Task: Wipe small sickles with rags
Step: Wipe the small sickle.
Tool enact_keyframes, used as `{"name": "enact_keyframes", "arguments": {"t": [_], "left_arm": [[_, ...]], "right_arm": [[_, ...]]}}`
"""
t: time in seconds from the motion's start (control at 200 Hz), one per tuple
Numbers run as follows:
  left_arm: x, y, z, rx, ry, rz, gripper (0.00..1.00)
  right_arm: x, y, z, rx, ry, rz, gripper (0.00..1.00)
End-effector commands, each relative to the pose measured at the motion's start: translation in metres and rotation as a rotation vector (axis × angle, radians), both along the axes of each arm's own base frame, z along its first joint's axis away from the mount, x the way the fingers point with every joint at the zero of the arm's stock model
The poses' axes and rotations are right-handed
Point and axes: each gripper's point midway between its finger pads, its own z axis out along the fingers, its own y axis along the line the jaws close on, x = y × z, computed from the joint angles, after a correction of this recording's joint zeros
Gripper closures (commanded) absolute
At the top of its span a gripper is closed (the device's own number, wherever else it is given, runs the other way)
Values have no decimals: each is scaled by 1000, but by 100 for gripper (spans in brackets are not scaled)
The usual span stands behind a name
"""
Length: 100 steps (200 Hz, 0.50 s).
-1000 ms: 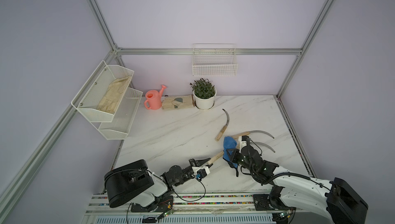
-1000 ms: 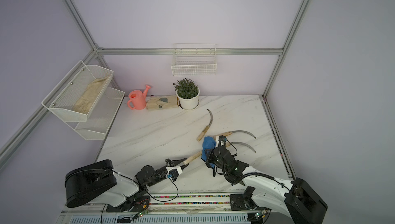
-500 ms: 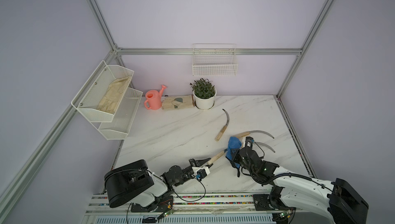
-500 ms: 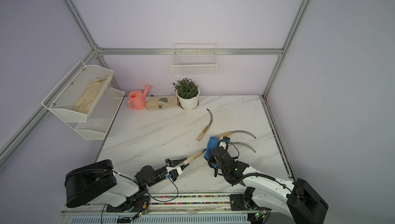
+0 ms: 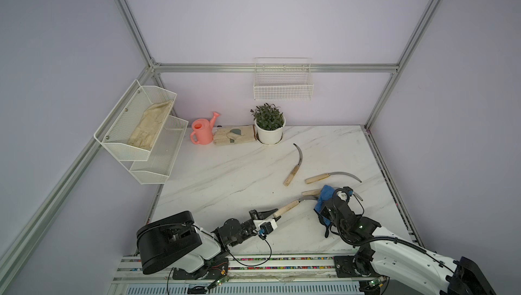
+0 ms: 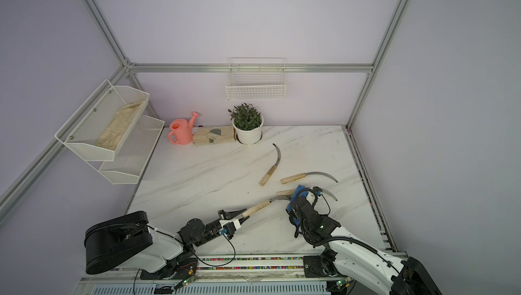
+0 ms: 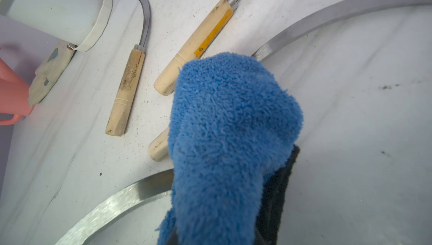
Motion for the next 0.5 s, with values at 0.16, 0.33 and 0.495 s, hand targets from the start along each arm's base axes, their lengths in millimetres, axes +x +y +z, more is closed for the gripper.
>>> {"name": "enact_keyframes", "arguments": {"t": [0.16, 0.33, 0.495], "left_arm": [[54, 37, 49, -325, 176, 248, 100], [76, 35, 65, -364, 368, 274, 100], [75, 32, 90, -444, 455, 246, 100]], "right_arm": [[-7, -14, 29, -33, -43, 6, 100], [-6, 6, 41, 33, -76, 95, 100], [-6, 30, 44, 77, -90, 167, 100]]}}
